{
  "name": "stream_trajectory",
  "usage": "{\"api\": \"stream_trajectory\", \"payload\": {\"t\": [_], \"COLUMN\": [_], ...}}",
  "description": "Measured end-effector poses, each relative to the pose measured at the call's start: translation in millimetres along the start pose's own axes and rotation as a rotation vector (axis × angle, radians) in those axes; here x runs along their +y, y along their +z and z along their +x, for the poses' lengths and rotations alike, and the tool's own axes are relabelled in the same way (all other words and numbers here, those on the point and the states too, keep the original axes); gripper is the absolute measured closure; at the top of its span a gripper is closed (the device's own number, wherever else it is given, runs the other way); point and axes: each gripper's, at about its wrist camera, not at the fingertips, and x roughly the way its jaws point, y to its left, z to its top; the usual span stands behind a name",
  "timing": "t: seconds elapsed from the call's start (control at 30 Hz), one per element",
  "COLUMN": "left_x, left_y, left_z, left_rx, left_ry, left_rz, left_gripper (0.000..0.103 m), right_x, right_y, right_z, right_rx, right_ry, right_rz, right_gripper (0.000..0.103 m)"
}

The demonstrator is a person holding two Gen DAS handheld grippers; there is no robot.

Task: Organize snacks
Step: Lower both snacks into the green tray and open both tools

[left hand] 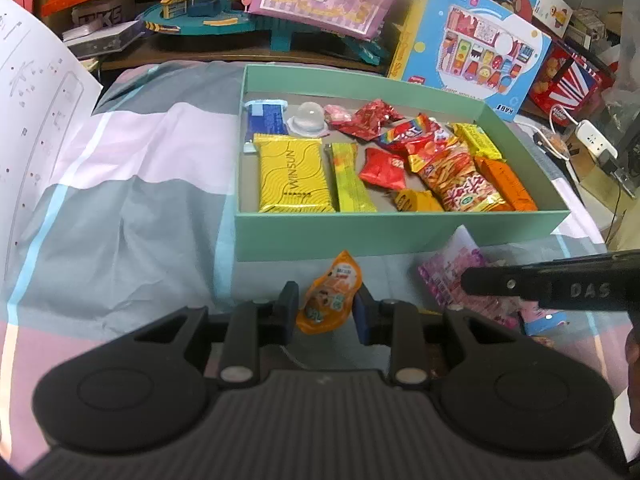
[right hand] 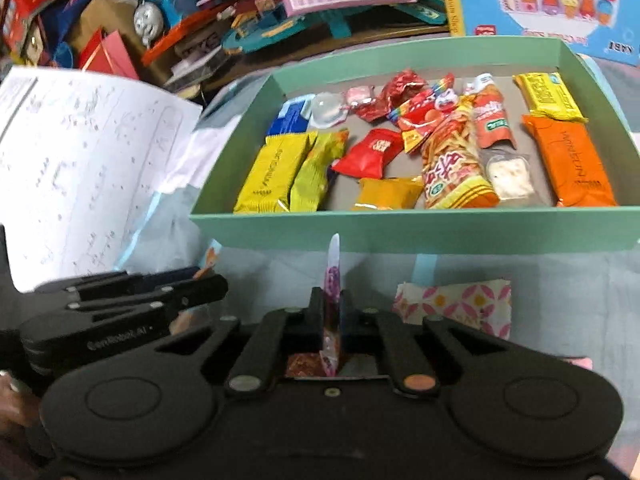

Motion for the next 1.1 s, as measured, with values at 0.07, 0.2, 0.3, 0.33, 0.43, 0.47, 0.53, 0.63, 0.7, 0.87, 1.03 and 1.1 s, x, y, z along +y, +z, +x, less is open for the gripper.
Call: {"api": "stream_trajectory", "payload": {"t": [0.07, 0.2, 0.3, 0.33, 0.43, 0.47, 0.53, 0.63, 0.7, 0.87, 1.03, 1.1], "left_x": [-2, -6, -7, -8, -9, -9, -10, -10, -8, -5, -1, 0], "left_y": [3, 18, 39, 46, 74, 83, 101, 123, 135, 153, 151, 149], "left_z": [-4, -10, -3, 0, 17, 24, 40, 63, 76, 104, 108, 107], "left_rx": [-0.009, -0.044, -0.069, -0.076, -0.084, -0.083, -0.08, -0.071, -0.066, -0.053, -0.077, -0.069], "left_ry": [-0.012, -0.038, -0.034, -0.032, -0.023, -0.021, -0.014, -0.003, 0.003, 0.052, 0.136, 0.136], "left_rz": [0.0, 0.007, 0.008, 0.009, 0.014, 0.015, 0.022, 0.021, 0.02, 0.016, -0.005, -0.012], "left_gripper": [0.075, 0.075, 0.075, 0.075, 0.075, 0.075, 0.075, 0.075, 0.075, 0.066, 0.01, 0.005], "right_x": [1, 4, 5, 4, 4, 5, 7, 8, 7, 4, -3, -3], "right_y": [3, 21, 44, 52, 79, 87, 105, 128, 139, 159, 164, 162], "right_z": [-8, -24, -23, -20, -9, -4, 7, 28, 42, 69, 77, 74], "right_rx": [-0.018, -0.066, -0.101, -0.109, -0.127, -0.13, -0.137, -0.141, -0.139, -0.14, -0.145, -0.162], "right_ry": [0.014, 0.033, 0.025, 0.024, 0.014, 0.009, 0.0, -0.011, -0.017, -0.039, -0.004, -0.025], "right_rz": [0.007, -0.002, -0.002, 0.001, 0.003, -0.001, -0.008, -0.014, -0.02, -0.033, 0.029, 0.013], "right_gripper": [0.096, 0.096, 0.096, 0.096, 0.096, 0.096, 0.096, 0.096, 0.096, 0.091, 0.021, 0.02]}}
